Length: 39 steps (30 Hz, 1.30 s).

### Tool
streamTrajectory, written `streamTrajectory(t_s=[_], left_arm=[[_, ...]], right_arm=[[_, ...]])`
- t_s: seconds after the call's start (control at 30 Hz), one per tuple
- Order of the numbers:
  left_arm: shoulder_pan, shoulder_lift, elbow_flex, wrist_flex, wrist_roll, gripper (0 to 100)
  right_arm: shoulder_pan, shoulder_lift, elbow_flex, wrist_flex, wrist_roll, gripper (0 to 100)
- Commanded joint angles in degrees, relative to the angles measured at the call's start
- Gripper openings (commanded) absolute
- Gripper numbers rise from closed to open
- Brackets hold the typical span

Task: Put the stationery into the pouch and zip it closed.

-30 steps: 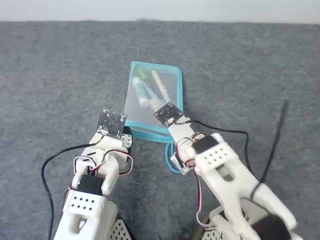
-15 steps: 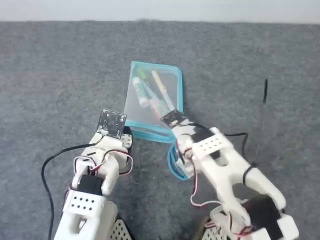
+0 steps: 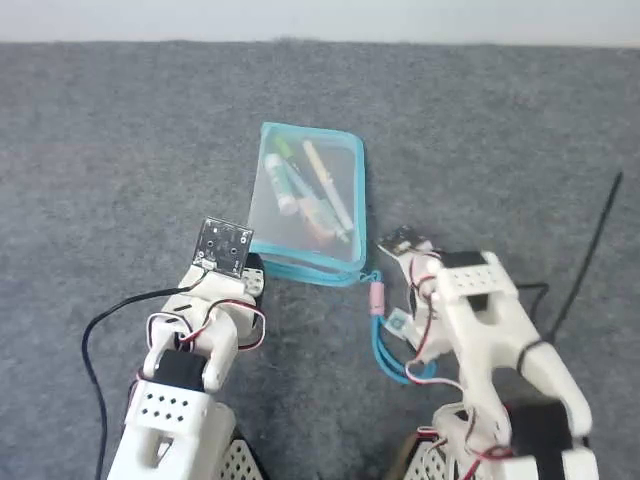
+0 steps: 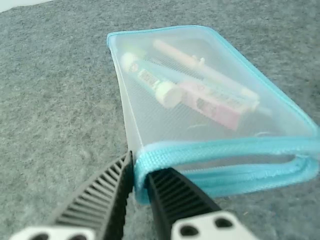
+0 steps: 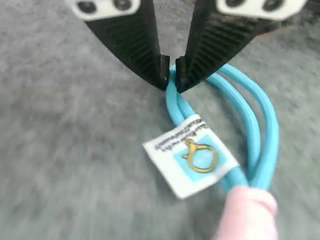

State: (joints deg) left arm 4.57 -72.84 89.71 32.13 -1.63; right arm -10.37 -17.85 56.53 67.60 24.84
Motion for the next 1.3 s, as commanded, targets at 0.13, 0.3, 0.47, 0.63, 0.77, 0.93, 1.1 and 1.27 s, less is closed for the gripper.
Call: streamTrajectory(t_s=[0.13, 0.3, 0.47, 0.63, 0.77, 0.93, 1.1, 1.27], left_arm=[[-0.8, -0.2, -1.8, -5.0, 0.3, 1], [-0.7, -0.1, -1.9, -5.1, 0.3, 1], [-0.7, -0.1, -1.9, -5.0, 0.3, 1], [-0.8, -0.1, -2.0, -5.1, 0.3, 1], [-0.8, -0.1, -1.9, -5.1, 0.3, 1], [-0.8, -0.1, -1.7, -5.0, 0.3, 1], [-0.8, -0.1, -1.1, -5.0, 0.3, 1], [-0.8, -0.1, -1.1, -5.0, 0.3, 1]], right_arm=[[4.6, -22.2, 7.2, -0.7, 1.5, 0.9], [13.1, -28.4, 7.4, 2.6, 2.5, 9.7], [16.1, -30.6, 2.1, 10.1, 7.4, 30.7], [12.8, -30.5, -4.9, 14.2, 6.3, 35.4], [0.6, -30.5, -6.5, 13.3, -0.4, 35.4], [-13.2, -30.5, -6.3, 5.9, -7.4, 35.4], [-16.6, -28.7, -5.4, -2.6, -9.4, 35.4], [-16.8, -20.9, -2.3, -13.7, -9.5, 35.4]])
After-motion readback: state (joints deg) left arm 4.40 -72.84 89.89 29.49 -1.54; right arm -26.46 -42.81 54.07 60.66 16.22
